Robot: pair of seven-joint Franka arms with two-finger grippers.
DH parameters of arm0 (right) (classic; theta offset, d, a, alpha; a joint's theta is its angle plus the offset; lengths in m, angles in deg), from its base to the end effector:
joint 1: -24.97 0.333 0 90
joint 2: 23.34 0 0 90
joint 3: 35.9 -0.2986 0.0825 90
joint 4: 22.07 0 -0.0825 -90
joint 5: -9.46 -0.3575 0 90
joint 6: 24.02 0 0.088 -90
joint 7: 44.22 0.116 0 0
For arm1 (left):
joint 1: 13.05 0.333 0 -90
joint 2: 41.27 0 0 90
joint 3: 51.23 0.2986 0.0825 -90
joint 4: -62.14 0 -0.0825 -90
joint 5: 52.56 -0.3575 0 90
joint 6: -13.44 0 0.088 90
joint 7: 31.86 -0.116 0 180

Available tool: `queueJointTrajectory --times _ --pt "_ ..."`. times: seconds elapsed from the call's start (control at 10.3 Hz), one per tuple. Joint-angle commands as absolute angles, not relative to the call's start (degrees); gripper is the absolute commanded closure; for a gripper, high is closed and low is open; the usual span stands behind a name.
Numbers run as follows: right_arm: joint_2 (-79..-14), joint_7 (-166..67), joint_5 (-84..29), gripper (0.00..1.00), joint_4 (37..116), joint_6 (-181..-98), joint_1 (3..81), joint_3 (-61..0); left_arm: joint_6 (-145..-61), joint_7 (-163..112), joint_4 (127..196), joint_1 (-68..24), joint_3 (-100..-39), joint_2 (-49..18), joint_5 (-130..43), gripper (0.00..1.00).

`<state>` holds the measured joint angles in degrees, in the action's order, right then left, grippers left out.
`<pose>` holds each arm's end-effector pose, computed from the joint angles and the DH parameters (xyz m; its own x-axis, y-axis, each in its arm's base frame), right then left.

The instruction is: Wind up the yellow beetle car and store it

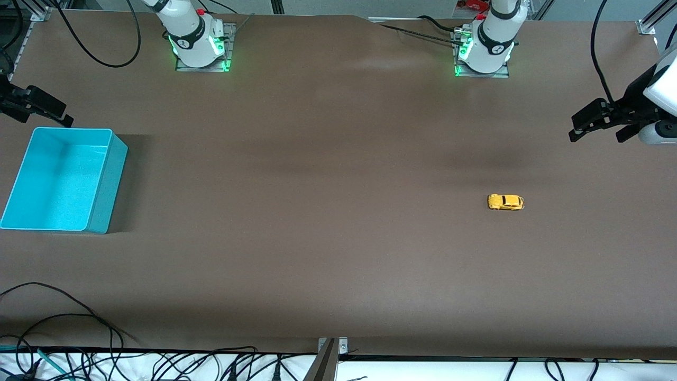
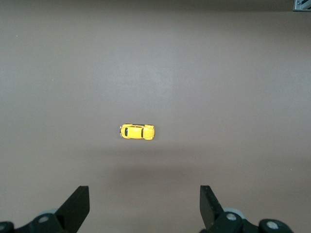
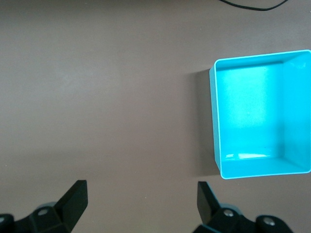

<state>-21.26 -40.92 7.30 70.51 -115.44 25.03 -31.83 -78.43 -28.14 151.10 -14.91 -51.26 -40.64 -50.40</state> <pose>0.5187 -0.0327 0.5992 0.9917 -0.1281 0.0136 -0.1275 -0.9910 -0.0411 0.5348 -0.0219 0.6034 0.9988 0.0331 0.0372 0.0316 -0.9987 0.0402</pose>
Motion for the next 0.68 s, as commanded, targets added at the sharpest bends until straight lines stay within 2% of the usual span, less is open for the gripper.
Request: queueJointTrajectory --times 0.0,0.58 --pt "-20.44 -41.41 6.21 0.0 71.53 -116.22 24.8 -31.6 -78.59 -28.52 152.75 -14.72 -51.23 -42.24 -49.66 0.0" --pt "-20.53 -41.67 6.91 0.0 71.44 -114.11 24.88 -31.77 -77.97 -28.52 152.84 -13.94 -51.32 -42.06 -49.31 0.0"
